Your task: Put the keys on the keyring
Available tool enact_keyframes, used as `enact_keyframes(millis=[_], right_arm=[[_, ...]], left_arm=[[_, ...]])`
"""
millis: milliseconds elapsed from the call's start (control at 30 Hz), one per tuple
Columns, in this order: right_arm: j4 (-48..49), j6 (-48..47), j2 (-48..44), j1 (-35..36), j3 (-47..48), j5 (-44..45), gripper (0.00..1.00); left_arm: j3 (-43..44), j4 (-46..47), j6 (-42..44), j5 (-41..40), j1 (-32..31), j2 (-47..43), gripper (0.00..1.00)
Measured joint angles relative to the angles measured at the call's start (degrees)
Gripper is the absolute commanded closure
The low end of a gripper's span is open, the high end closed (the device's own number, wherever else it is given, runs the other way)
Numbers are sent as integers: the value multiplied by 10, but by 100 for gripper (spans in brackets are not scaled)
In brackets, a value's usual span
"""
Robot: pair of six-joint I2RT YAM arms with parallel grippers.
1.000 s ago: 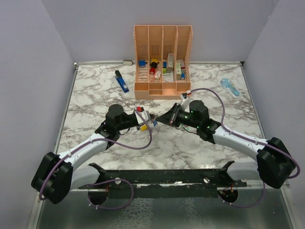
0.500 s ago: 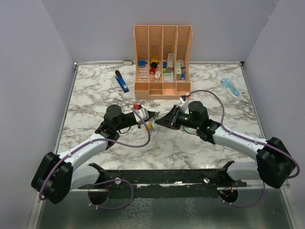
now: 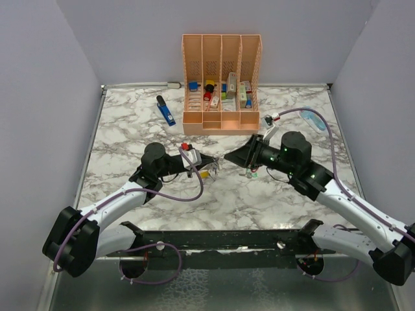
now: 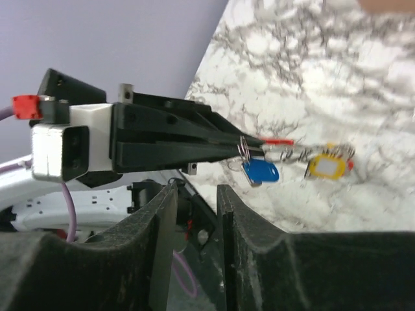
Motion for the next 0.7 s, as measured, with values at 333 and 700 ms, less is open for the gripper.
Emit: enact_keyframes(millis=[333,700], right_arm=[[-60,-236,-52,0,13,39,63],[-71,-235,10,0,14,-7,67]], left_arm=[[0,-7,-21,102,0,-1,100],[0,-15,-26,173,1,-1,100]])
